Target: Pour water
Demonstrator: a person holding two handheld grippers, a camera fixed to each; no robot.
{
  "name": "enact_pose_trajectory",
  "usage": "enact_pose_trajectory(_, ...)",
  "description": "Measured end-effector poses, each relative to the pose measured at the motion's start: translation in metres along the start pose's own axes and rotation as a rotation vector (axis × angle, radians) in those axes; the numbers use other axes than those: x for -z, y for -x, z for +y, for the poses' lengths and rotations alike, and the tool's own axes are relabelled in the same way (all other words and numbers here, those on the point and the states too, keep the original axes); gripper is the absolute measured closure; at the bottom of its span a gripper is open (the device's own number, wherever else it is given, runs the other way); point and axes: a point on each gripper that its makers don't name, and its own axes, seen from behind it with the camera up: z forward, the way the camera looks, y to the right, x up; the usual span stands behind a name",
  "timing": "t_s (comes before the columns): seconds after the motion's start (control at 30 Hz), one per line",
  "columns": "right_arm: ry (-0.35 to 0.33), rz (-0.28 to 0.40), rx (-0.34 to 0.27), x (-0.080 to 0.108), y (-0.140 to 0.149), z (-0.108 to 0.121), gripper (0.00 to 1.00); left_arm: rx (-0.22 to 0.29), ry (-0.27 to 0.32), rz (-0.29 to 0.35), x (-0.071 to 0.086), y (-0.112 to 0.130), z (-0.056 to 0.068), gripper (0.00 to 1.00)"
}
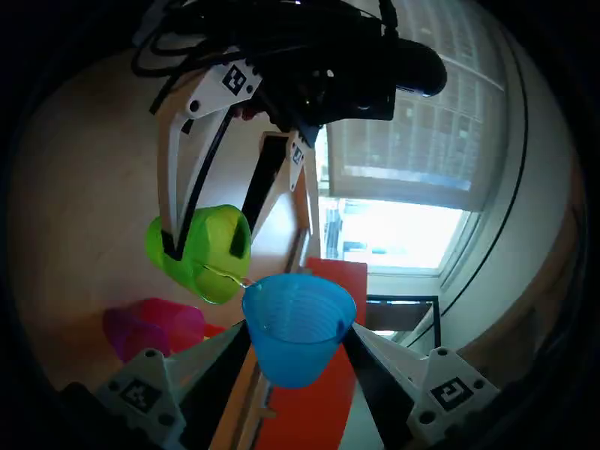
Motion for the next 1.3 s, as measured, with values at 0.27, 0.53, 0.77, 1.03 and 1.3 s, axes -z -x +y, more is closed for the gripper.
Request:
enact_pose_trajectory(0.27,-0.003,-0.002,0.016,-0.0017,0.0023,-0.0022,0.12,-0.001,0.002,-0.002,-0.0014,0.001,0.001,0.13)
enact_pose_trajectory(0.53,-0.002,-0.001,0.022,-0.0015,0.0009,-0.0015,0.12,-0.001,0.002,-0.002,-0.0006,0.0011,0.0023,0.13)
enact_pose_trajectory(0.77,0.002,-0.003,0.028,-0.0014,-0.0005,-0.0012,0.12,0.0,0.002,-0.001,-0.0001,0.0012,0.0019,0.13)
enact_pose_trajectory(1.03,-0.003,0.0,0.03,-0.0017,0.0,-0.0029,0.12,0.004,0.0,-0.002,0.0013,0.0027,0.0012,0.13)
enact_pose_trajectory(1.3,0.004,0.003,0.005,-0.0026,0.0017,-0.0007,0.12,0.004,-0.002,-0.003,0.002,0.0031,-0.0001,0.13)
